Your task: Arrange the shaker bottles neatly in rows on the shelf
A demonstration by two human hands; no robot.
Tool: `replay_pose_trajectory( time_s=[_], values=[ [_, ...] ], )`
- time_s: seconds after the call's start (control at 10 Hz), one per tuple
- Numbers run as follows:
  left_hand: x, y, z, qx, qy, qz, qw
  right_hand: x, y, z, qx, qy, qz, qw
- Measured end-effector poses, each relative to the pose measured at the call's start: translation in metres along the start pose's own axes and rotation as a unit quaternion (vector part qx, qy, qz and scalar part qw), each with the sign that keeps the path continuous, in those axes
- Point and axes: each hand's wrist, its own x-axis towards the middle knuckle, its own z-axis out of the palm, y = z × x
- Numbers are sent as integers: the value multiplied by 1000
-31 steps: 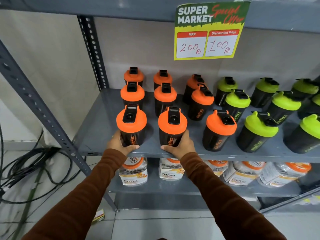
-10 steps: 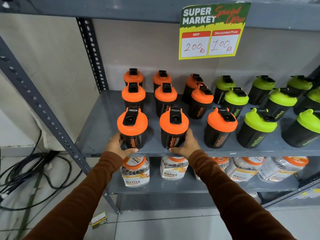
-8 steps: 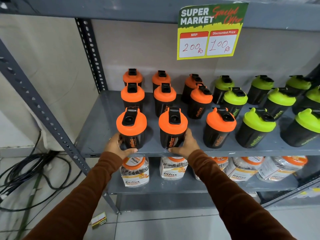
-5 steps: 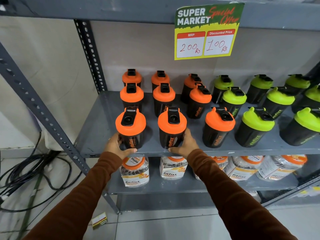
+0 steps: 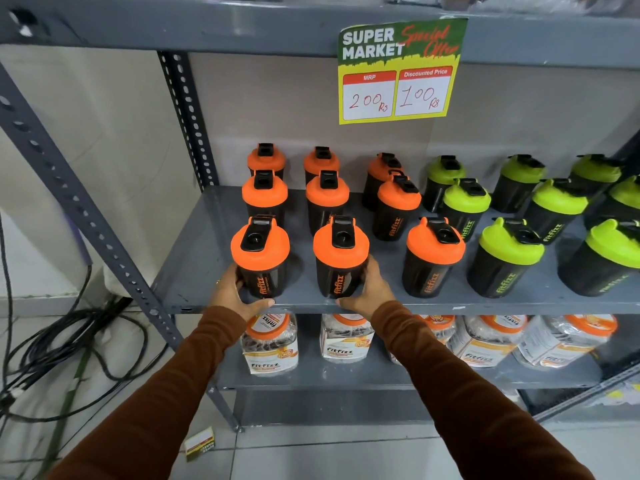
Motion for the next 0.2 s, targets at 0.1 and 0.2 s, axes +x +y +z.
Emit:
replay_pose_trajectory(
  time_s=[0.1,0.2],
  values=[
    [-8,-2,5,7,22,14,1000,-7,2,-2,7,9,-8,1000],
    [-26,-7,13,54,109,6,993,-19,7,-2,-34,36,-13,999]
  ],
)
